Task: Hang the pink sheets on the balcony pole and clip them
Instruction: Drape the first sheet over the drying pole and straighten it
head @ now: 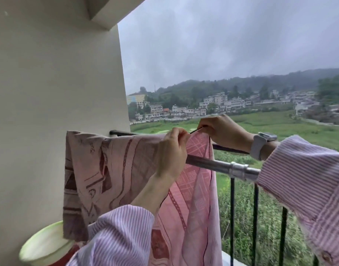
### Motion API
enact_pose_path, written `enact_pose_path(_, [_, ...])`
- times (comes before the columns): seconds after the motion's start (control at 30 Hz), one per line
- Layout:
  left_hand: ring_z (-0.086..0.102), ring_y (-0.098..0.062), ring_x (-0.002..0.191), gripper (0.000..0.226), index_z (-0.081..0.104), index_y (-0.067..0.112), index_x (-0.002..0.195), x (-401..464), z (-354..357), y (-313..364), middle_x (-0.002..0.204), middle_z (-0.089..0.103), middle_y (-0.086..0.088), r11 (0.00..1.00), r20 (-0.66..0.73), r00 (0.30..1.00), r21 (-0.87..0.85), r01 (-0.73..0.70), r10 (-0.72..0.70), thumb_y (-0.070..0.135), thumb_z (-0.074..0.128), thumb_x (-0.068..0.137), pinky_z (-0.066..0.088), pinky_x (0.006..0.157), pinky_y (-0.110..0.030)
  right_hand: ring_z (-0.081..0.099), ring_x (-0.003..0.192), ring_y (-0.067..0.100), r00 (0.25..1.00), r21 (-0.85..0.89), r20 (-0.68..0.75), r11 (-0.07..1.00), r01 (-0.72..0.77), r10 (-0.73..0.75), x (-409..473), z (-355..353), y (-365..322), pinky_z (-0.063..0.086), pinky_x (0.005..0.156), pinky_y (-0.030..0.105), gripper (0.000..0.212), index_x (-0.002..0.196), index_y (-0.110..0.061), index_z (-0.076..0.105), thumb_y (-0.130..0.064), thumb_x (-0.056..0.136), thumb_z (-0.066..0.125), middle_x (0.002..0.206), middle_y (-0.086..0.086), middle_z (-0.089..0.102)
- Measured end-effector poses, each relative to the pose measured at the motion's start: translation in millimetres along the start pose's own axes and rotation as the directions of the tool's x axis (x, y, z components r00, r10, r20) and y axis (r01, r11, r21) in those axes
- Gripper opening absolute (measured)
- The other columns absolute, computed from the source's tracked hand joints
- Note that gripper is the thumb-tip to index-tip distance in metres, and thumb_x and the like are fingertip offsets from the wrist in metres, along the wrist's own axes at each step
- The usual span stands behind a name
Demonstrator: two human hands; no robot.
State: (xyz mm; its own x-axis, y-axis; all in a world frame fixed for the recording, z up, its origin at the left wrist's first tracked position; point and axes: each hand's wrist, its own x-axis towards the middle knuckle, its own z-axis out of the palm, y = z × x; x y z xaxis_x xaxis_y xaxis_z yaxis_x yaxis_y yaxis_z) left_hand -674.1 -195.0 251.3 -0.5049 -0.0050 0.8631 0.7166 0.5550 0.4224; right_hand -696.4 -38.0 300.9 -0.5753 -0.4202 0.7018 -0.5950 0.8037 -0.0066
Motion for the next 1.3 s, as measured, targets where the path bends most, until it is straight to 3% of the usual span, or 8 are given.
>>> enact_pose_path(0.13, [0.054, -0.013, 0.084, 0.022, 0.059, 0.011, 0.095, -31.5, 50.4, 48.6, 0.094, 0.058, 0.000, 0.995, 0.044, 0.994, -0.010, 0.097, -0.096, 0.029, 0.062, 0.083, 0.048, 0.080, -0.029, 0.059, 0.071, 0.020, 0.994, 0.011, -0.073, 0.997, -0.076, 0.077, -52.0, -56.1, 38.5, 0.041, 0.064, 0.022, 0.024, 0.092, -0.003, 0.068, 0.002, 0.088, 0.045, 0.089, 0.013, 0.070])
enact_pose_path(0.27, [0.050, -0.018, 0.103, 0.038, 0.057, 0.016, 0.109, -65.4, 79.7, 80.1, 0.107, 0.052, 0.002, 0.959, -0.022, 0.962, 0.080, 0.272, -0.271, 0.040, 0.061, 0.081, 0.043, 0.094, -0.041, 0.063, 0.076, 0.026, 0.997, 0.017, -0.061, 0.999, -0.050, 0.051, -94.8, -91.9, 54.3, 0.048, 0.071, 0.029, 0.023, 0.093, -0.001, 0.069, -0.001, 0.089, 0.046, 0.090, 0.015, 0.071])
enact_pose_path(0.37, [0.050, -0.020, 0.102, 0.038, 0.060, 0.012, 0.111, -75.0, 84.1, 102.3, 0.111, 0.056, -0.004, 0.945, -0.056, 0.953, 0.123, 0.304, -0.299, 0.036, 0.061, 0.082, 0.045, 0.085, -0.033, 0.064, 0.074, 0.025, 1.000, 0.044, -0.022, 0.999, -0.001, 0.002, -113.9, -113.5, 52.6, 0.054, 0.074, 0.037, 0.023, 0.095, -0.002, 0.069, -0.004, 0.091, 0.046, 0.090, 0.016, 0.071])
enact_pose_path(0.53, [0.053, -0.017, 0.068, 0.020, 0.062, 0.008, 0.095, -74.8, 63.0, 129.4, 0.093, 0.065, -0.008, 0.924, -0.175, 0.956, 0.263, 0.276, -0.236, 0.020, 0.046, 0.093, 0.032, 0.048, -0.019, 0.066, 0.081, 0.025, 1.000, 0.053, -0.007, 0.999, -0.001, 0.001, -133.4, -131.5, 43.5, 0.053, 0.074, 0.035, 0.024, 0.098, -0.009, 0.070, -0.013, 0.093, 0.047, 0.095, 0.010, 0.072])
enact_pose_path(0.63, [0.046, -0.009, 0.052, 0.020, 0.059, 0.009, 0.089, -75.8, 39.5, 141.3, 0.078, 0.060, -0.002, 0.928, -0.166, 0.970, 0.301, 0.220, -0.176, 0.020, 0.043, 0.094, 0.026, 0.039, -0.013, 0.064, 0.083, 0.023, 0.999, -0.040, -0.013, 0.998, -0.048, 0.048, -139.1, -131.6, 38.4, 0.050, 0.067, 0.030, 0.025, 0.098, -0.019, 0.070, -0.022, 0.093, 0.046, 0.096, 0.003, 0.072])
enact_pose_path(0.93, [0.048, 0.001, 0.060, 0.010, 0.064, 0.005, 0.088, -97.0, 13.6, 173.6, 0.074, 0.061, -0.002, 0.981, -0.143, 0.986, 0.161, 0.112, -0.089, 0.010, 0.055, 0.088, 0.039, 0.055, -0.003, 0.066, 0.084, 0.026, 0.991, 0.031, -0.065, 0.993, -0.113, 0.115, -148.9, -142.5, 23.3, 0.054, 0.074, 0.037, 0.023, 0.097, -0.015, 0.071, -0.012, 0.089, 0.050, 0.093, 0.008, 0.073])
enact_pose_path(1.17, [0.053, -0.012, 0.065, 0.014, 0.064, 0.005, 0.091, -95.4, 31.8, 239.5, 0.080, 0.066, -0.005, 0.989, -0.124, 0.992, 0.144, 0.037, -0.019, 0.014, 0.053, 0.089, 0.039, 0.058, -0.016, 0.066, 0.083, 0.027, 0.986, 0.021, -0.106, 0.992, -0.128, 0.130, -179.1, -206.0, 37.5, 0.053, 0.077, 0.036, 0.023, 0.100, -0.009, 0.070, -0.009, 0.090, 0.049, 0.094, 0.012, 0.072])
enact_pose_path(1.3, [0.053, -0.011, 0.064, 0.013, 0.065, 0.006, 0.090, -106.3, 64.4, 292.3, 0.079, 0.066, -0.004, 0.995, -0.104, 0.994, 0.100, -0.024, 0.034, 0.014, 0.055, 0.089, 0.037, 0.057, -0.010, 0.067, 0.079, 0.025, 0.983, -0.006, -0.122, 0.990, -0.139, 0.137, -216.9, -247.0, 65.1, 0.053, 0.077, 0.032, 0.023, 0.100, -0.009, 0.070, -0.008, 0.089, 0.050, 0.093, 0.011, 0.073])
